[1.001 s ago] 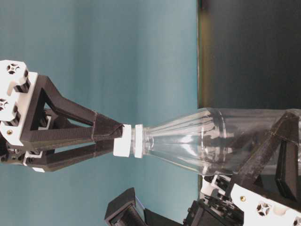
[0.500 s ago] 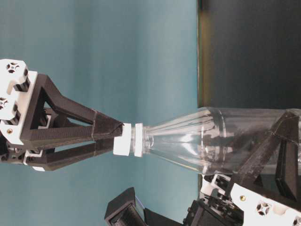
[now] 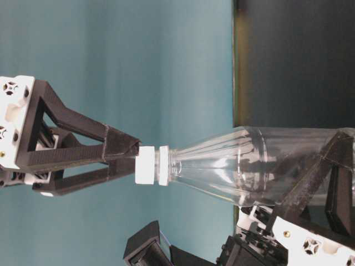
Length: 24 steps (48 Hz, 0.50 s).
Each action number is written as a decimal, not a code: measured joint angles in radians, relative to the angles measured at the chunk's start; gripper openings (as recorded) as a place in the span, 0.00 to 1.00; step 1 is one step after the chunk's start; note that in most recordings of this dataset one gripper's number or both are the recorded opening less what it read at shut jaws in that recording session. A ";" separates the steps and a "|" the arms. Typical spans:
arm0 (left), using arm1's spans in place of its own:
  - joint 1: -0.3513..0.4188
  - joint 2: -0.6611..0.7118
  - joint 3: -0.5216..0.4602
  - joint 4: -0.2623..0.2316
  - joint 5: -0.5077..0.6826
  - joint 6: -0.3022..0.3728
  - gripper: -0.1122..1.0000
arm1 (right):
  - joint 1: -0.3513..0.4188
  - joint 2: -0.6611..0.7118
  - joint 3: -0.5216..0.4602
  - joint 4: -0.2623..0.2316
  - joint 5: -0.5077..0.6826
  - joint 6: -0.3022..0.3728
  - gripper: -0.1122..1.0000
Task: Open the bottle cap by holding the bottle with the left arm and twisting the cap with the right arm.
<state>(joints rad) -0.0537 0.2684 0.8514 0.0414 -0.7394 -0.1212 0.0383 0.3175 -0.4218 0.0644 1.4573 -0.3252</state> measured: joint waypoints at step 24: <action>-0.002 0.000 0.003 0.000 0.000 0.000 0.83 | -0.023 0.005 -0.121 0.017 0.123 0.788 0.82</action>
<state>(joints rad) -0.0552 0.2684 0.8544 0.0414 -0.7394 -0.1212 0.0153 0.3221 -0.5430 0.0813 1.5800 0.4633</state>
